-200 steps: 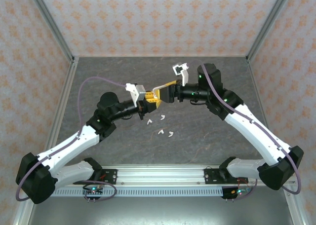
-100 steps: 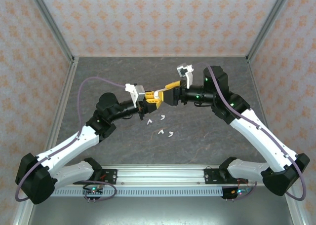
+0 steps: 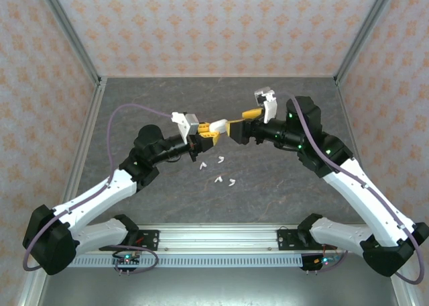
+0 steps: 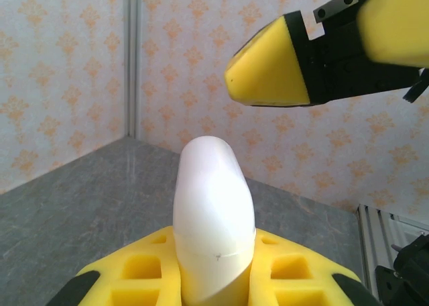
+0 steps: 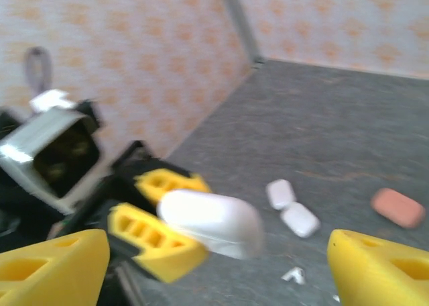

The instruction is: Insert the wireless bluetooth earbuds into the charging case

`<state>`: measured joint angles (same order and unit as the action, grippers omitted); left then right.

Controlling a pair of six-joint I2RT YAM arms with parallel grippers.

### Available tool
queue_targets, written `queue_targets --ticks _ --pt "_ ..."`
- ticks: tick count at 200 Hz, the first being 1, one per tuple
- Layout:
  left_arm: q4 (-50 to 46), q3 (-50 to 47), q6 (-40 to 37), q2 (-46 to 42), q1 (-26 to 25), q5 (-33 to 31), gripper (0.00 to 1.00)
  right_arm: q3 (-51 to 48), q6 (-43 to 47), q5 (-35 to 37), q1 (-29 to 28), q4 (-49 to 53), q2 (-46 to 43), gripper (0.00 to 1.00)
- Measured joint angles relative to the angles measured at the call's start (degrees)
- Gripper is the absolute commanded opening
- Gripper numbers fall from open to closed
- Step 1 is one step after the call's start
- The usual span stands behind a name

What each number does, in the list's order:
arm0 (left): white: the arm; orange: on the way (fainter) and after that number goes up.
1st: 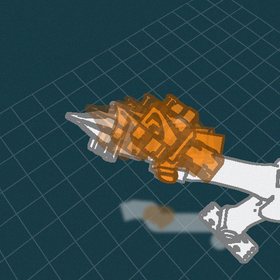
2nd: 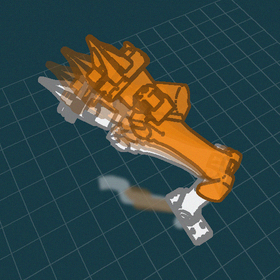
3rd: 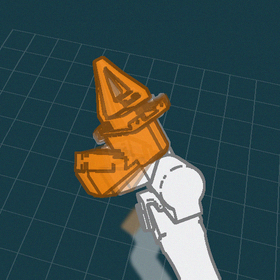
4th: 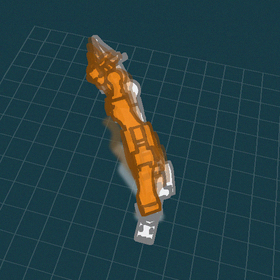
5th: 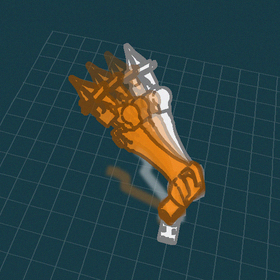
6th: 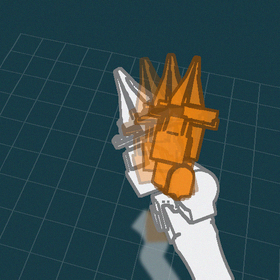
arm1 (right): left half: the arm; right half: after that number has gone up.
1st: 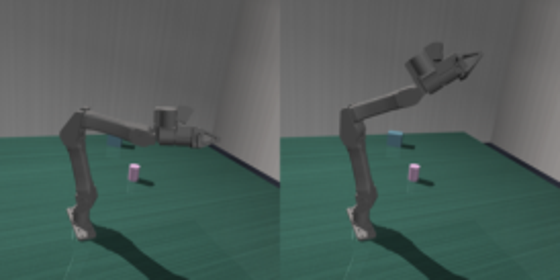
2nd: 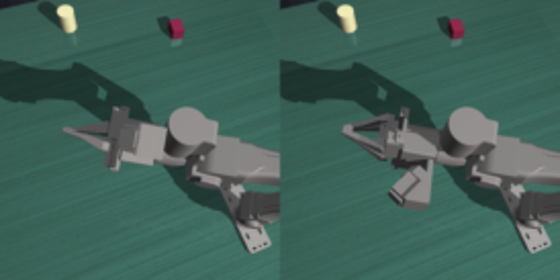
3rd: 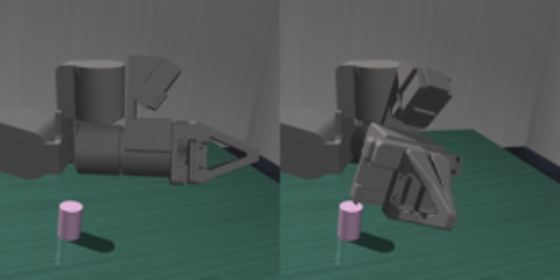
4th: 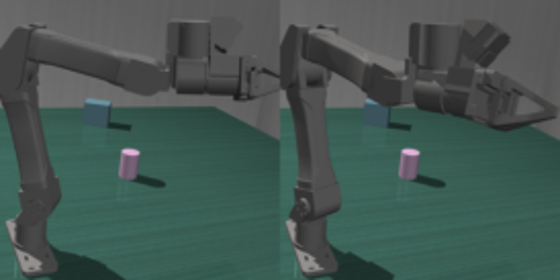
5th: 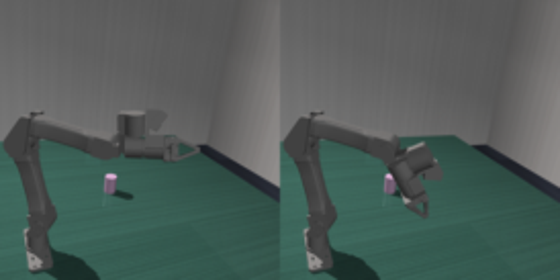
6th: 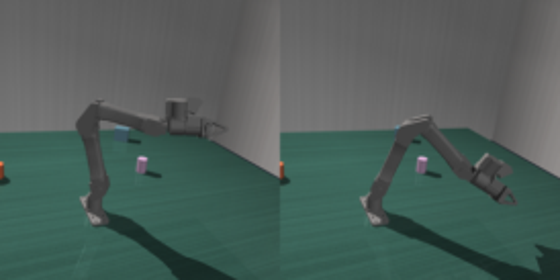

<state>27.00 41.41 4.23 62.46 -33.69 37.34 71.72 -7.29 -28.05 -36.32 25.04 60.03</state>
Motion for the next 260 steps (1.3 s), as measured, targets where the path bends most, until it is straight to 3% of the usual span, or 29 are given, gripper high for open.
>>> queue_targets --ticks 26,58,90,164,260 --pt "-1.8 0.4 0.0 1.3 0.4 -2.3 0.00 -1.7 -1.9 12.9 0.2 2.5 -0.2 1.00" --pt "-2.6 0.7 1.1 4.1 2.5 -5.7 0.00 -6.8 -7.6 29.4 0.6 5.9 -1.6 0.99" --pt "-4.2 2.5 3.3 8.0 5.5 -8.2 0.00 -11.1 -12.3 37.6 0.7 8.5 -2.5 0.99" --pt "-17.2 17.0 9.0 21.5 12.1 -9.7 0.00 -18.9 -17.8 41.6 0.7 9.2 -2.9 0.99" --pt "-34.0 34.2 17.4 45.9 18.1 -8.0 0.01 -19.3 -16.7 41.1 0.7 8.4 -1.2 0.99"
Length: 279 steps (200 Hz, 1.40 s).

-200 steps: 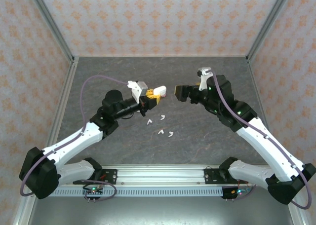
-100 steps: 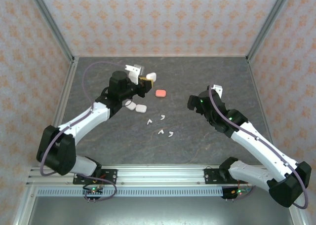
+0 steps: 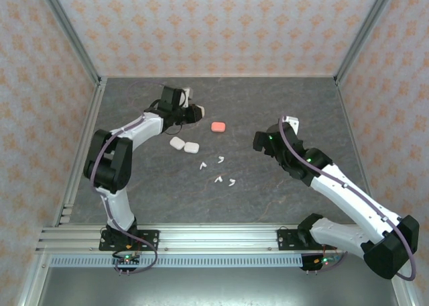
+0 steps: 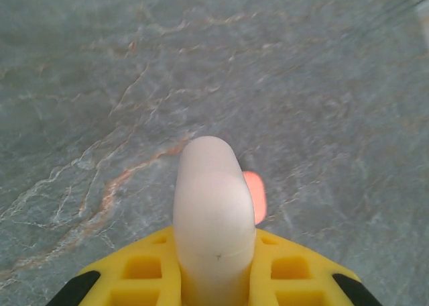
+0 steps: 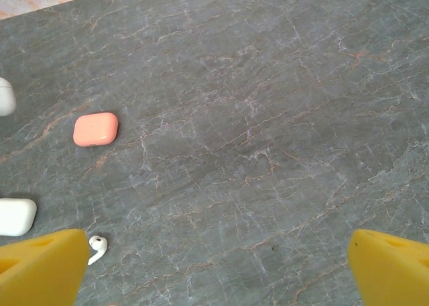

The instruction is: Insert the wireless bluetooth earbuds into the charging case

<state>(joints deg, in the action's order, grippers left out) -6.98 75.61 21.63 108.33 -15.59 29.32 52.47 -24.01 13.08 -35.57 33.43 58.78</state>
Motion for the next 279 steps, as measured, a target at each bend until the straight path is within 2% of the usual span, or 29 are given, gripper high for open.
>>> queue_targets --ticks 40,91,137,166,203,237,279 --pt "-6.8 6.6 -0.8 7.5 -0.2 2.4 0.08 0.0 0.7 0.0 0.0 0.0 0.0 0.99" --pt "-11.0 8.3 -1.9 11.6 -0.2 4.1 0.18 0.0 0.7 0.0 0.0 0.1 0.0 0.99" --pt "-13.3 9.9 -3.2 12.2 -0.2 4.3 0.35 0.0 -0.4 0.0 0.0 1.3 0.0 0.99" --pt "-15.6 10.1 -5.0 12.2 -0.2 4.1 0.53 0.0 -1.9 0.0 0.0 2.4 -0.8 0.99" --pt "-17.6 10.6 -7.0 11.9 0.2 3.3 0.56 0.0 -3.9 0.0 0.0 3.4 -3.4 0.99" --pt "-18.4 9.2 -8.5 6.7 2.0 3.3 0.55 0.2 -4.5 -1.7 0.0 3.7 -3.2 0.99" --pt "-13.1 1.3 -8.2 -12.0 3.6 3.4 0.55 4.5 -1.6 -6.2 0.0 3.5 3.1 0.99"
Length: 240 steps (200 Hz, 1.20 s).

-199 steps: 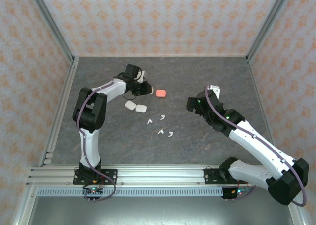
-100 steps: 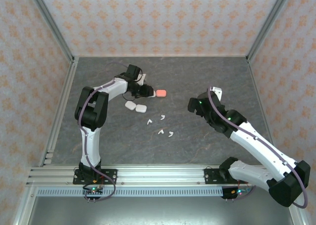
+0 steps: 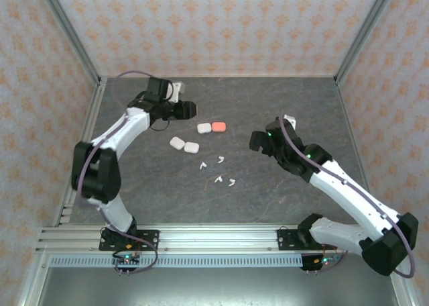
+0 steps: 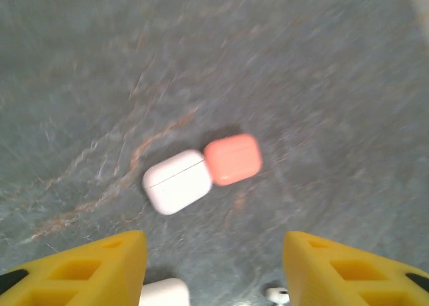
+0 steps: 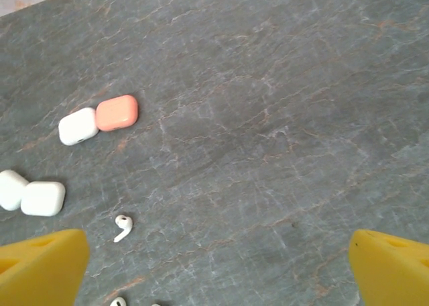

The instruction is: Insert the wireless bluetooth earbuds into the charging case

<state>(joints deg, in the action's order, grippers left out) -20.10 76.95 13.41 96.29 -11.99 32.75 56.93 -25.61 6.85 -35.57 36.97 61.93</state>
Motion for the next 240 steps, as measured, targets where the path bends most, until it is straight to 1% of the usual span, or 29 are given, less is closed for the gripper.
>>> queue_targets --ticks 34,57,77,108,136,164,182,208,240 --pt "9.4 -9.4 3.9 -14.0 0.0 -0.5 0.55 7.1 9.7 -5.0 0.0 -0.5 9.3 0.99" --pt "14.5 -16.5 7.9 -22.1 0.0 -3.4 0.54 11.9 17.8 -9.2 0.0 -0.9 16.2 1.00" --pt "15.2 -19.8 10.6 -28.5 0.0 -6.8 0.55 16.6 23.6 -13.6 0.0 -1.0 22.9 0.96" --pt "14.3 -21.0 12.8 -38.4 0.0 -12.5 0.54 24.4 30.7 -21.5 0.0 -0.5 33.6 0.85" --pt "13.4 -23.0 14.9 -45.6 0.0 -16.0 0.53 29.6 35.7 -26.7 -0.5 0.3 41.4 0.82" --pt "11.2 -26.4 16.8 -50.7 0.0 -18.9 0.53 34.4 39.9 -28.9 -2.6 3.7 47.9 0.75" --pt "8.8 -26.9 16.7 -52.7 0.0 -20.2 0.53 38.4 42.1 -29.0 -4.3 5.7 52.3 0.74" --pt "6.6 -26.8 16.1 -53.9 0.0 -20.7 0.53 43.5 43.5 -28.8 -7.0 7.8 57.8 0.72" --pt "2.5 -25.4 14.1 -53.1 0.0 -20.9 0.53 50.4 43.4 -28.7 -9.0 10.2 63.6 0.69"
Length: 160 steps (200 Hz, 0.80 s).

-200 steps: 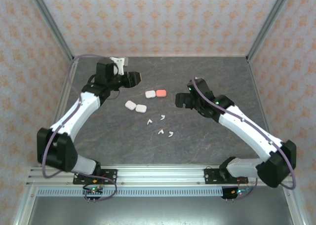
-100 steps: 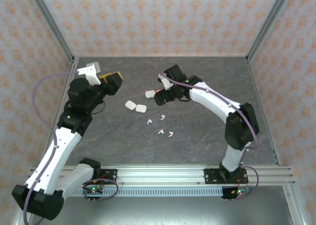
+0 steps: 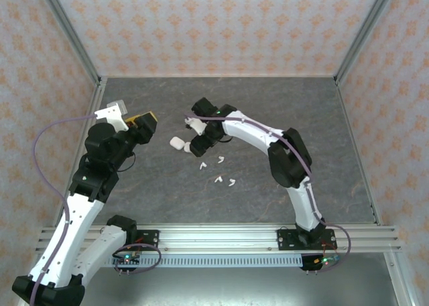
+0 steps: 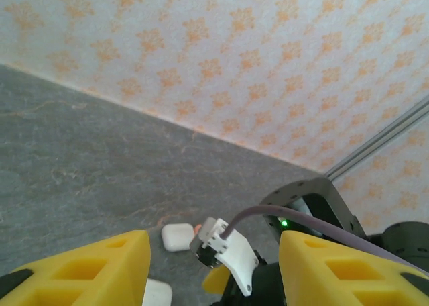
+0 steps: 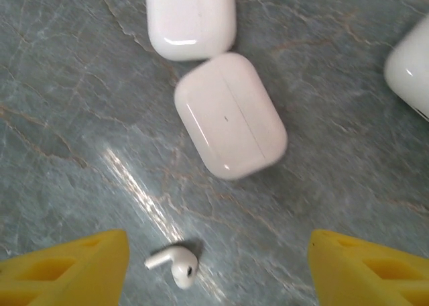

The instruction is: Insert the wireless bluetooth earbuds into the charging case

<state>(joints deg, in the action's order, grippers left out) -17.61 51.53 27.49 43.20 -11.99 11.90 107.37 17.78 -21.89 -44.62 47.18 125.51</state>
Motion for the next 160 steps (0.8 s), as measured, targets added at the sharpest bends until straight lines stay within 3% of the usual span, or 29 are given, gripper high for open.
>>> queue_targets --ticks 66,160 --pt "-4.6 1.1 -3.7 0.2 0.0 0.1 0.53 10.8 -1.8 2.6 -1.4 2.7 9.5 0.70" --pt "-5.3 1.0 -5.1 0.4 0.0 1.1 0.53 14.4 -1.0 5.2 -1.7 5.8 14.0 0.73"
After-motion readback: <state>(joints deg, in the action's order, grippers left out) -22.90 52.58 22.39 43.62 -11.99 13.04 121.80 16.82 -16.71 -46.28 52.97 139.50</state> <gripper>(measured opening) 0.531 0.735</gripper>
